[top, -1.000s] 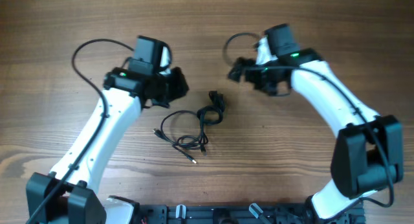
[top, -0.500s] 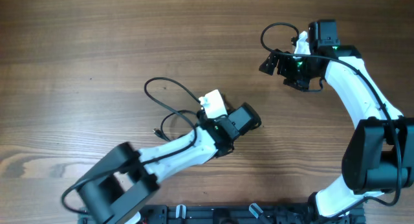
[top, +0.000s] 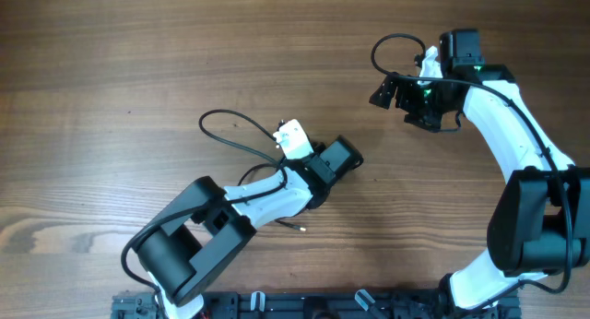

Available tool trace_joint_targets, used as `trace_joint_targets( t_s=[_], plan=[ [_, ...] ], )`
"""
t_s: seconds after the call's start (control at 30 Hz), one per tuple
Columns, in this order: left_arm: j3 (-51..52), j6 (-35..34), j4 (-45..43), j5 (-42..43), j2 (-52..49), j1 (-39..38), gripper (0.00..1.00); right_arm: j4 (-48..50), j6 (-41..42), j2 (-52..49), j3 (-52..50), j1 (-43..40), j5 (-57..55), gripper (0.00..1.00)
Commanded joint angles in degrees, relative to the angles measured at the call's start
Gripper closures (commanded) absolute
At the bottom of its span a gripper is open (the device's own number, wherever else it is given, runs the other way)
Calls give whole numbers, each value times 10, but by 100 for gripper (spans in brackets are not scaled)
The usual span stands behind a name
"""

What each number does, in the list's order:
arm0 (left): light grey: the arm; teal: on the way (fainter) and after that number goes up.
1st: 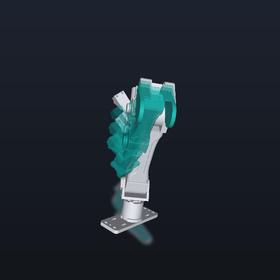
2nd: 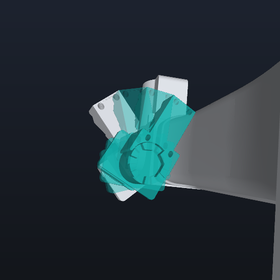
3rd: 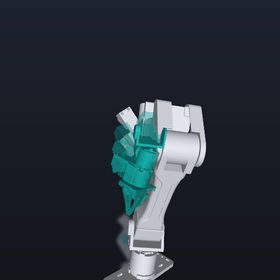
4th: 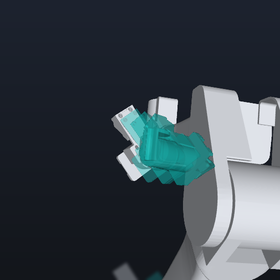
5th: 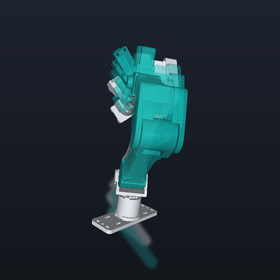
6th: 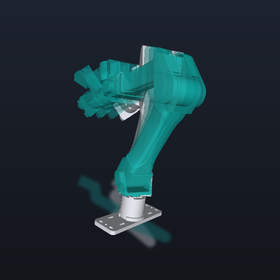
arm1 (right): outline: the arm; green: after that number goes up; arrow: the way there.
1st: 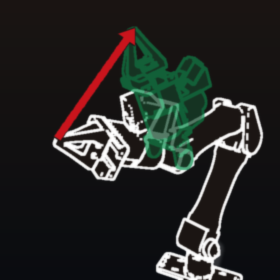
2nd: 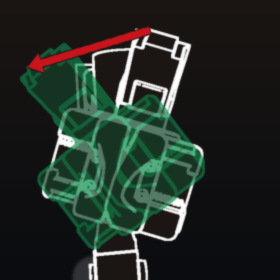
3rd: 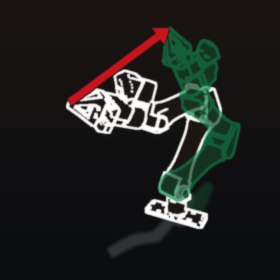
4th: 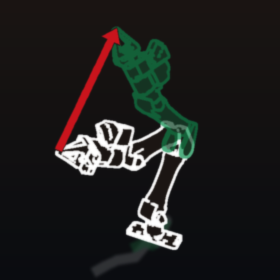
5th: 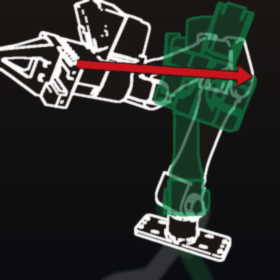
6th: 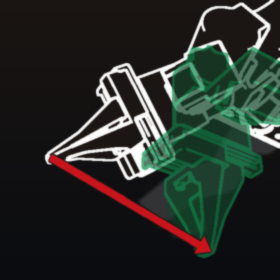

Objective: Untangle cables

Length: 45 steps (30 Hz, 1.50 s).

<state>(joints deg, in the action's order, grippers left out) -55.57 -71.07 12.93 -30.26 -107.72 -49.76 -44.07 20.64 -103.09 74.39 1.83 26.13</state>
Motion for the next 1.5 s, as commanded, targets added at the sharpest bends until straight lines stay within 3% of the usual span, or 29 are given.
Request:
trace_joint_targets(
  t_s=[0.0,0.1,0.17,0.2,0.27,0.3,0.37,0.4,0.5,0.57,0.6,0.77,0.83,0.93,0.97,1.07,1.17,1.27,1.33,1.47],
  plan=[
    [5,-1,4,2,-19,12,68,-2,-12,0,4,2,10,0],
    [5,2,8,2,-17,11,95,-2,-19,0,4,2,10,0],
    [5,30,21,24,4,11,96,-7,-27,0,4,2,20,0],
    [4,144,14,111,38,19,96,-4,-52,0,4,2,62,1],
    [3,295,14,320,118,49,96,-2,-102,0,4,2,109,1],
    [3,397,15,492,170,77,96,-2,-120,1,4,2,117,2],
    [3,496,46,745,230,139,96,-2,-156,10,4,2,161,5],
    [3,537,74,832,247,176,96,-1,-173,19,4,2,180,6],
    [3,715,179,1012,248,275,96,10,-192,71,4,2,186,6],
    [3,829,237,1074,235,318,96,16,-193,119,4,2,190,5],
    [3,847,237,1090,229,324,96,13,-191,144,4,4,190,5],
    [3,850,130,1169,198,325,96,-24,-199,186,4,29,214,5],
    [3,764,50,1170,194,328,96,-31,-212,186,4,38,214,6],
    [3,573,-55,1120,194,338,96,-37,-187,186,4,40,215,11],
    [3,556,-85,1135,194,338,96,-38,-181,186,4,40,218,14],
    [3,587,-112,1159,194,338,96,-37,-200,186,4,40,258,20],
    [3,602,-84,1048,192,338,96,-24,-207,186,4,41,340,25],
    [3,602,-82,1041,192,338,96,9,-194,186,4,76,336,26],
    [3,602,-85,1059,192,338,96,52,-108,178,3,111,259,32],
    [3,602,-95,1104,192,338,96,120,-31,133,3,156,257,39]
  ],
)
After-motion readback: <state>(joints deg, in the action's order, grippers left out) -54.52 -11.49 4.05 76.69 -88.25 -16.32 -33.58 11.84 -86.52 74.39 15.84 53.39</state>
